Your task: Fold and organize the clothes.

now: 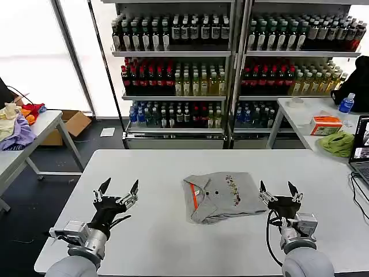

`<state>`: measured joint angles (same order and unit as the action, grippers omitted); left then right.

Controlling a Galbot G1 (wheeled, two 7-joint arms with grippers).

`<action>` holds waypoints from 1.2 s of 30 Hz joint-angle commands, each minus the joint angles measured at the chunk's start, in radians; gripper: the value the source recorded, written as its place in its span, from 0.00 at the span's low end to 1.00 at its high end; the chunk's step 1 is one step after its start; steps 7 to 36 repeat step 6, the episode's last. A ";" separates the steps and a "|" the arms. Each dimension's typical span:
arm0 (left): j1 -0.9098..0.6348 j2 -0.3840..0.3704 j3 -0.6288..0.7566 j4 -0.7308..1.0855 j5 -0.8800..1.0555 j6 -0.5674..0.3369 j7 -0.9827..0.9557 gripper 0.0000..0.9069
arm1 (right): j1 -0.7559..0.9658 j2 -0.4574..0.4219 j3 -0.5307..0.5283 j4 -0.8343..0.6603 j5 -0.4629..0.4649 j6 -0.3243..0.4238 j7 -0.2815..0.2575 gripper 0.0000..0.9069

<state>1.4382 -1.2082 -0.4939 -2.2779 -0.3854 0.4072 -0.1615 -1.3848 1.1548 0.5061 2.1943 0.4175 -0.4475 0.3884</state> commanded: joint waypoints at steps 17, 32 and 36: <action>-0.024 0.000 0.010 0.009 -0.030 0.017 -0.003 1.00 | -0.013 0.003 0.013 0.013 -0.001 -0.004 0.003 1.00; -0.024 0.000 0.010 0.009 -0.030 0.017 -0.003 1.00 | -0.013 0.003 0.013 0.013 -0.001 -0.004 0.003 1.00; -0.024 0.000 0.010 0.009 -0.030 0.017 -0.003 1.00 | -0.013 0.003 0.013 0.013 -0.001 -0.004 0.003 1.00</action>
